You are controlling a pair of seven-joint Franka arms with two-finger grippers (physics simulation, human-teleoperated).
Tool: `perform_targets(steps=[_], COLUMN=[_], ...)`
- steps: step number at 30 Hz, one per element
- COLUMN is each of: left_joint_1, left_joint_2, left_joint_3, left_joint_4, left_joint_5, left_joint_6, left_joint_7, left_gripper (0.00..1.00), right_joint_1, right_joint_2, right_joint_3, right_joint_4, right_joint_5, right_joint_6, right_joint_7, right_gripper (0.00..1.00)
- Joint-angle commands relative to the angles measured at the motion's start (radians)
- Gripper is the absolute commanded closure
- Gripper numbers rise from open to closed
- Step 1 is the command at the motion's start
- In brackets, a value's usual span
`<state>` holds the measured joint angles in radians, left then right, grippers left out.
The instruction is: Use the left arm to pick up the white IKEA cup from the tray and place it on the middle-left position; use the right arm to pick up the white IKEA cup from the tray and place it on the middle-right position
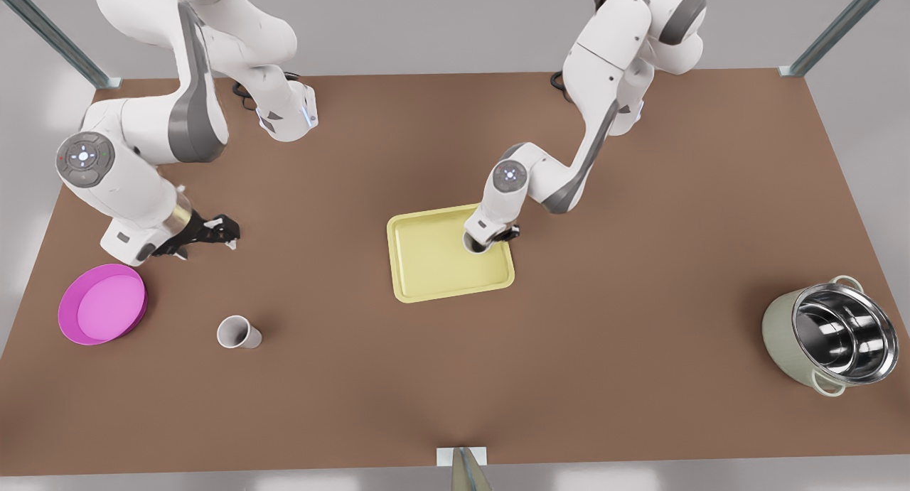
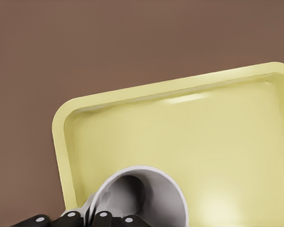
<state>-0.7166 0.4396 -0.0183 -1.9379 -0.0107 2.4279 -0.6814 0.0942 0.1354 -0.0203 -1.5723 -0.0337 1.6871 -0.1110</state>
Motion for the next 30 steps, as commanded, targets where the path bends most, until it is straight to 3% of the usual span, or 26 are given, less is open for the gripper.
perform_targets(steps=[1,4,9,14,18,21,23,26,30], left_joint_1=[0.0,0.013,0.017,0.14,0.229,0.25,0.267,0.267,0.266], left_joint_2=[-0.016,-0.084,-0.068,0.001,0.086,0.119,0.129,0.14,0.18], left_joint_3=[0.001,0.02,0.259,0.267,0.262,0.261,0.255,0.255,0.253], left_joint_4=[0.005,0.016,0.046,0.094,0.096,0.106,0.106,0.126,0.129], left_joint_5=[-0.005,-0.005,-0.002,0.116,0.11,0.112,0.094,-0.113,-0.138], left_joint_6=[-0.065,-0.162,-0.145,-0.03,0.238,0.318,0.339,0.341,0.373], left_joint_7=[-0.056,-0.043,0.197,0.281,0.309,0.309,0.307,0.456,0.456], left_gripper=[0.81,0.81,0.81,0.82,0.82,0.82,0.82,0.82,0.82], right_joint_1=[-0.027,-0.025,-0.024,-0.028,-0.028,-0.03,-0.03,-0.03,-0.03], right_joint_2=[0.009,0.016,0.049,0.05,0.049,0.049,0.052,0.052,0.052], right_joint_3=[0.0,0.005,0.011,0.007,0.005,0.002,0.002,-0.001,-0.001], right_joint_4=[0.005,0.005,0.008,0.057,0.08,0.083,0.083,0.083,0.083], right_joint_5=[0.001,0.0,0.009,0.014,0.015,0.017,0.017,0.017,0.017], right_joint_6=[-0.006,-0.007,-0.007,-0.007,-0.009,-0.007,-0.006,-0.006,-0.006], right_joint_7=[0.114,0.114,0.109,0.114,0.113,0.113,0.113,0.114,0.114], right_gripper=[0.0,0.0,0.0,0.0,0.0,0.0,0.0,0.0,0.0])
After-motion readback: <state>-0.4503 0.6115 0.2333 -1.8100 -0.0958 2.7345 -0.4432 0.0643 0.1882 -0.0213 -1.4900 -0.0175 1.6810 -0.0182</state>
